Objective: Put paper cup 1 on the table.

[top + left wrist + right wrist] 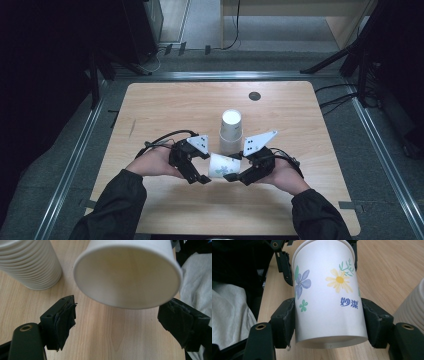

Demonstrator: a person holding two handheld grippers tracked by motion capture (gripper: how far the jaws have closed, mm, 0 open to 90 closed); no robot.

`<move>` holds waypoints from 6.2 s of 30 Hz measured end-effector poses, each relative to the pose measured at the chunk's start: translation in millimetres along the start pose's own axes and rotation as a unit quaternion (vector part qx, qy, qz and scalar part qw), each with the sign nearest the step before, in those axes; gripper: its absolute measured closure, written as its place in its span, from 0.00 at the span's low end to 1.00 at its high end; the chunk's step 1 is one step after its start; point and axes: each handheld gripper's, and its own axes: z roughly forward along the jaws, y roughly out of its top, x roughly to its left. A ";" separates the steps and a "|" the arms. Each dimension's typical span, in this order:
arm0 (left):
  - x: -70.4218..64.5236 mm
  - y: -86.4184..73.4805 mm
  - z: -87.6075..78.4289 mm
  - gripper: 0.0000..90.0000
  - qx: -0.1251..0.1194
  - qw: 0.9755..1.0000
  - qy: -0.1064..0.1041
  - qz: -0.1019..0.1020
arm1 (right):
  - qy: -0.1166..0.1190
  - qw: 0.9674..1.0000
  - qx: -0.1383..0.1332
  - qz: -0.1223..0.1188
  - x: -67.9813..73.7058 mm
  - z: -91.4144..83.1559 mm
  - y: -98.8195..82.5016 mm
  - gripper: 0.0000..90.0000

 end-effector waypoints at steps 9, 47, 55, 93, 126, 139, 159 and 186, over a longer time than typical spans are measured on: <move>-0.4 -8.8 -6.0 0.17 -0.037 0.999 -0.001 -0.009 | -0.005 1.000 -0.013 0.008 -2.6 -10.2 -1.8 0.38; -6.5 -14.3 -2.7 0.27 -0.136 0.990 -0.008 -0.023 | 0.040 0.999 -0.010 0.009 -3.3 7.2 5.0 0.38; -5.4 -10.7 -13.7 0.28 -0.121 0.992 0.006 -0.027 | 0.026 0.999 -0.015 0.019 -4.4 7.7 7.1 0.29; -16.3 22.7 4.2 0.28 0.086 0.996 0.039 -0.001 | 0.023 0.999 0.044 0.000 0.6 40.9 -3.6 0.33; -1.9 -9.5 -19.4 0.21 -0.089 0.995 0.016 -0.030 | 0.008 1.000 -0.018 0.013 -8.0 2.0 -4.8 0.38; -0.8 -9.9 -10.4 0.21 -0.153 0.986 -0.007 -0.065 | 0.025 0.999 -0.031 0.016 -9.7 1.7 -3.5 0.38; -7.7 -6.1 -4.8 0.28 -0.173 0.983 0.005 -0.060 | 0.047 0.998 -0.029 0.024 -10.2 15.6 -0.7 0.38; 5.9 -29.5 -59.4 0.28 -0.135 0.983 0.075 -0.098 | -0.103 0.994 -0.019 0.029 -3.5 -0.8 -18.3 0.21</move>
